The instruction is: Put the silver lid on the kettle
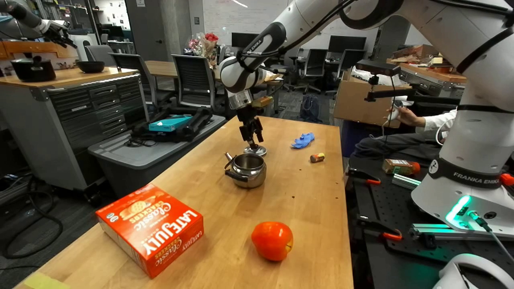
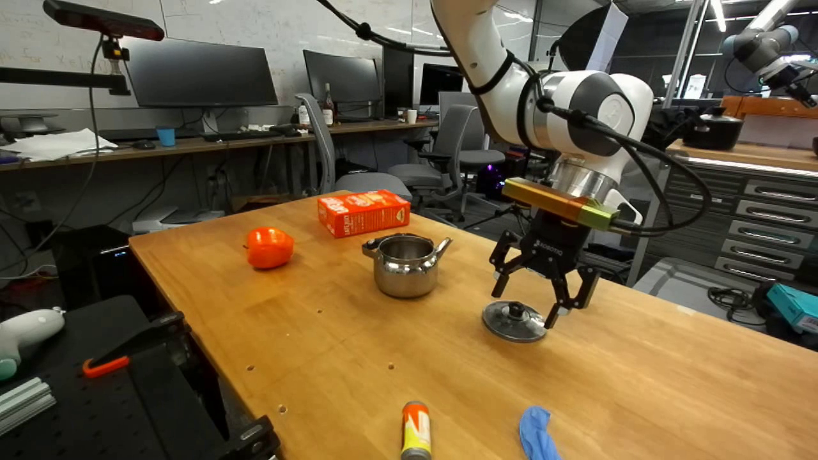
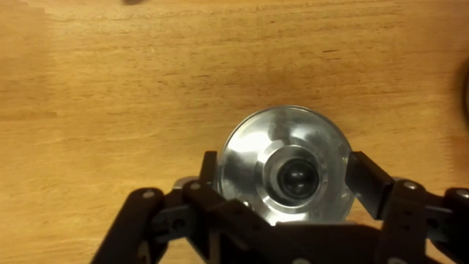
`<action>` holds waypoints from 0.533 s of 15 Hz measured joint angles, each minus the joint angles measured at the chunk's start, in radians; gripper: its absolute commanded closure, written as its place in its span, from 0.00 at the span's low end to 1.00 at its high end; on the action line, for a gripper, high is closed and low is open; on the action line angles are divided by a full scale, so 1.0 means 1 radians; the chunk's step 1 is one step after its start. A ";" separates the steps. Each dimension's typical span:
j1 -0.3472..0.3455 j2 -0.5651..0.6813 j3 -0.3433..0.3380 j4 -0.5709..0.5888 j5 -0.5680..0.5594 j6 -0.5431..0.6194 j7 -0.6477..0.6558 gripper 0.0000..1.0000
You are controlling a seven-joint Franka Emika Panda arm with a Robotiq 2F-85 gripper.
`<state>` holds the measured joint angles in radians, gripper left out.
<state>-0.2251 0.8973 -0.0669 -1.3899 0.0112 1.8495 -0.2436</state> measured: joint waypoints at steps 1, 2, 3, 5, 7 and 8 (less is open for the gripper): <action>0.000 0.006 0.001 0.003 0.000 0.000 0.000 0.48; 0.000 0.011 0.002 0.006 0.000 0.000 0.000 0.58; 0.000 0.015 0.002 0.011 0.000 -0.005 0.001 0.63; 0.000 0.015 0.002 0.022 0.000 -0.020 0.001 0.78; 0.000 0.015 0.004 0.034 0.000 -0.037 0.001 0.82; 0.001 0.015 0.004 0.041 0.000 -0.042 0.001 0.87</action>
<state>-0.2242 0.9120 -0.0626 -1.3494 0.0112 1.8071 -0.2429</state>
